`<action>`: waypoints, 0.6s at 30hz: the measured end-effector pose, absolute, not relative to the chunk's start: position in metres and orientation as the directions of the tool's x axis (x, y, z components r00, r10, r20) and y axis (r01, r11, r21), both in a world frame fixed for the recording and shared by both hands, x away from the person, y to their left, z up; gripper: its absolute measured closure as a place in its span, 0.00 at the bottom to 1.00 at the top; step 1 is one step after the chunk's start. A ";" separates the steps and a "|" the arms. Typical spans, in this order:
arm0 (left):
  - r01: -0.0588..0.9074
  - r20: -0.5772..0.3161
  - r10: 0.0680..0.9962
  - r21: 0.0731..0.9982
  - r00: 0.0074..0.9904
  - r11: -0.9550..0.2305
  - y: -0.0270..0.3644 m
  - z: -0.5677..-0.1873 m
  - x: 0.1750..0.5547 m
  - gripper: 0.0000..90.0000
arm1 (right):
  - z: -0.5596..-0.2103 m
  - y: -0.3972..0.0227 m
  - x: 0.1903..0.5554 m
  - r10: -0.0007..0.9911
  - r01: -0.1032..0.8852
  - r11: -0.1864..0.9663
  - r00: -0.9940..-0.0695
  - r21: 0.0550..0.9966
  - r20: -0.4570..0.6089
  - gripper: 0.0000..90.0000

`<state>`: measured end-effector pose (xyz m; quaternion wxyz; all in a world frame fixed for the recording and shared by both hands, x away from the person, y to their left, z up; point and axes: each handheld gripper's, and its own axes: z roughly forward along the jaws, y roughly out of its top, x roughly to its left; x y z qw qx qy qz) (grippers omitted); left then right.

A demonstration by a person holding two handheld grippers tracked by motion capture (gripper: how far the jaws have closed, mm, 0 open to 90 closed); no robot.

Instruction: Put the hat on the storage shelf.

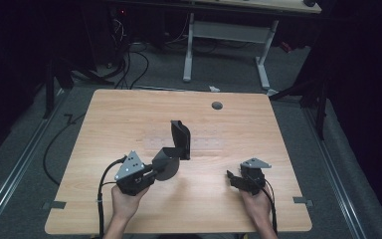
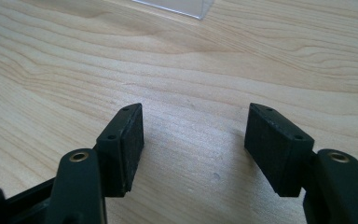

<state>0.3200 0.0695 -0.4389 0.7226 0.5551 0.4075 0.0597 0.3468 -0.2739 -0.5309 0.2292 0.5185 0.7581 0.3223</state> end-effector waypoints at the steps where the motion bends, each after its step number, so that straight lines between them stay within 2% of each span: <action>1: 0.361 -0.522 0.540 0.851 0.661 0.382 0.070 -0.437 0.321 0.96 | -0.531 -0.274 0.347 0.934 0.638 0.255 -0.358 0.727 -0.013 0.42; 18: 0.299 -0.509 0.596 0.857 0.621 0.420 0.091 -0.414 0.349 0.96 | -0.531 -0.274 0.347 0.932 0.637 0.257 -0.362 0.726 -0.013 0.41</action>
